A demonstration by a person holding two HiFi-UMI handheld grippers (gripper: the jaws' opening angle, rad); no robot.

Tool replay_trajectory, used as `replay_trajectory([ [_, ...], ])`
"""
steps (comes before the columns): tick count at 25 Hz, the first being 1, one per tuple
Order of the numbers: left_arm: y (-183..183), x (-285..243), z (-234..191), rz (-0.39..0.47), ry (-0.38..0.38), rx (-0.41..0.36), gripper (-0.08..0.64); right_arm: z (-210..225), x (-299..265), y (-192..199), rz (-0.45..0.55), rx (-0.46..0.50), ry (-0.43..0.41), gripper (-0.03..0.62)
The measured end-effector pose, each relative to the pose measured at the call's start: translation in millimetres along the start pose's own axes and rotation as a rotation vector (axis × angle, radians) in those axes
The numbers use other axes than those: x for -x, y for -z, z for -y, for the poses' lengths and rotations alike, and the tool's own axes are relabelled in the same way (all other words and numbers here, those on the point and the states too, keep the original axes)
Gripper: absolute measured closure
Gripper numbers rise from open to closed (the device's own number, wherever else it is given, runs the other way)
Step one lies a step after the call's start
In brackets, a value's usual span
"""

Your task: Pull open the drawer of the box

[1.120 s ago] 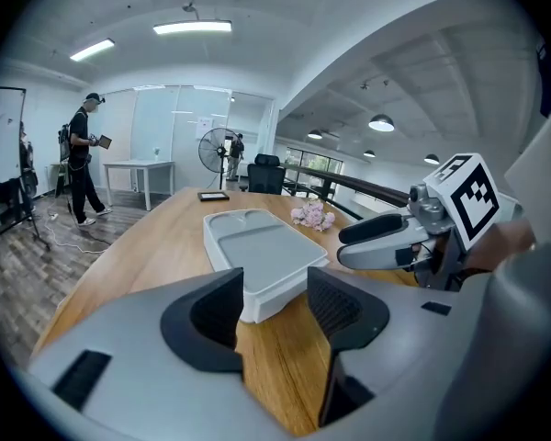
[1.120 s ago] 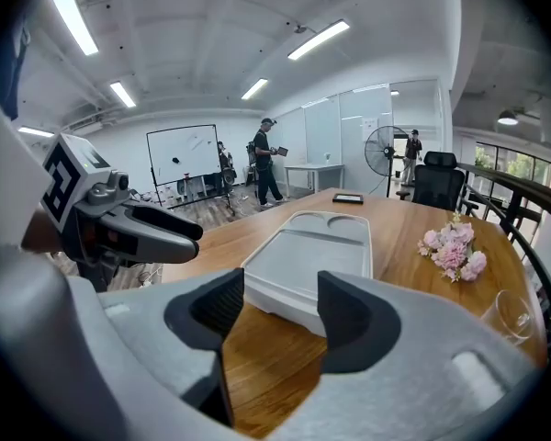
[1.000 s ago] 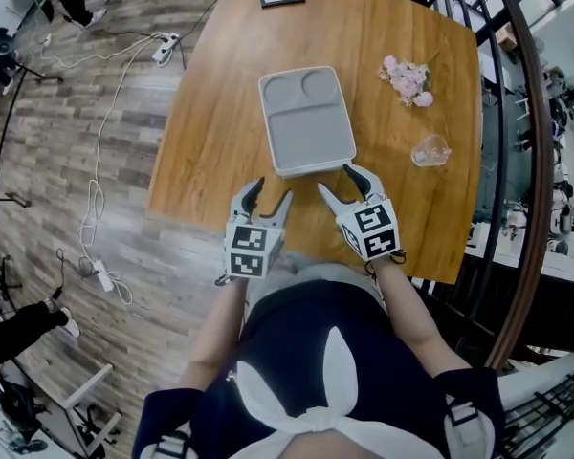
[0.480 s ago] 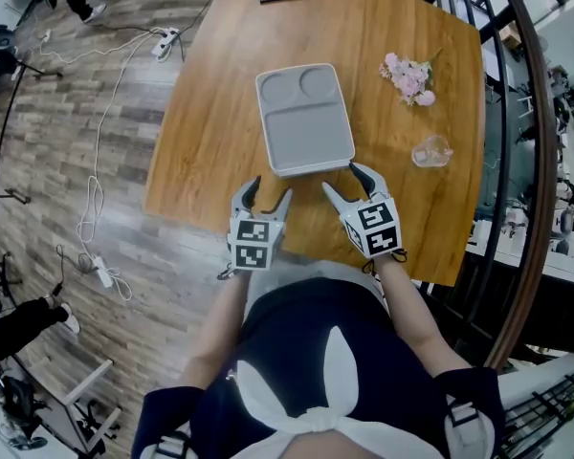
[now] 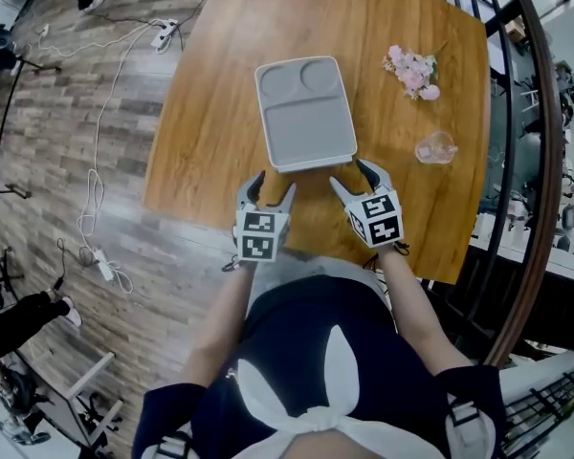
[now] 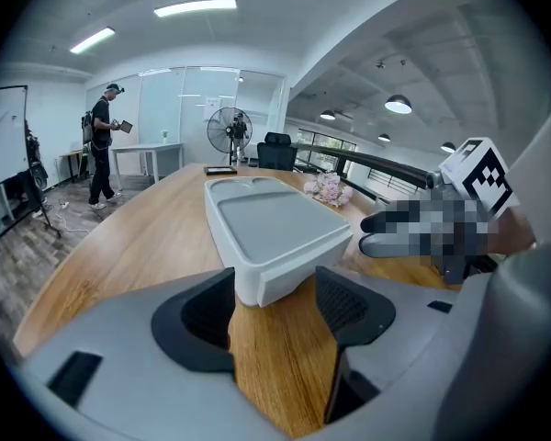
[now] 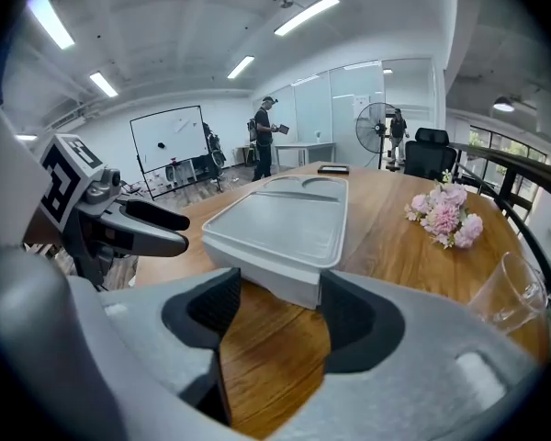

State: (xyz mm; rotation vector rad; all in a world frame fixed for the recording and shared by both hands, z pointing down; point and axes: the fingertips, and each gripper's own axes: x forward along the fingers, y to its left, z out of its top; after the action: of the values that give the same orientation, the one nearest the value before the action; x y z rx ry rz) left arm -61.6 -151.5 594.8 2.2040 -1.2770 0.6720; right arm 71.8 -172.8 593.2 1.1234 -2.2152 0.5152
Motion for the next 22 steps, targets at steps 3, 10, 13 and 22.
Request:
replay_trajectory([
  [3, 5, -9, 0, -0.017, -0.001, 0.014, 0.288, 5, -7, 8, -0.023, -0.004, -0.003, 0.319],
  [10, 15, -21, -4, -0.05, -0.004, 0.053, 0.288, 9, -21, 15, -0.05, 0.001, -0.015, 0.32],
  [13, 15, -27, -4, -0.054, -0.008, 0.055, 0.288, 12, -24, 16, -0.053, -0.008, -0.022, 0.321],
  [22, 18, -37, -3, -0.059, -0.022, 0.076, 0.302, 8, -31, 18, -0.06, -0.02, -0.048, 0.326],
])
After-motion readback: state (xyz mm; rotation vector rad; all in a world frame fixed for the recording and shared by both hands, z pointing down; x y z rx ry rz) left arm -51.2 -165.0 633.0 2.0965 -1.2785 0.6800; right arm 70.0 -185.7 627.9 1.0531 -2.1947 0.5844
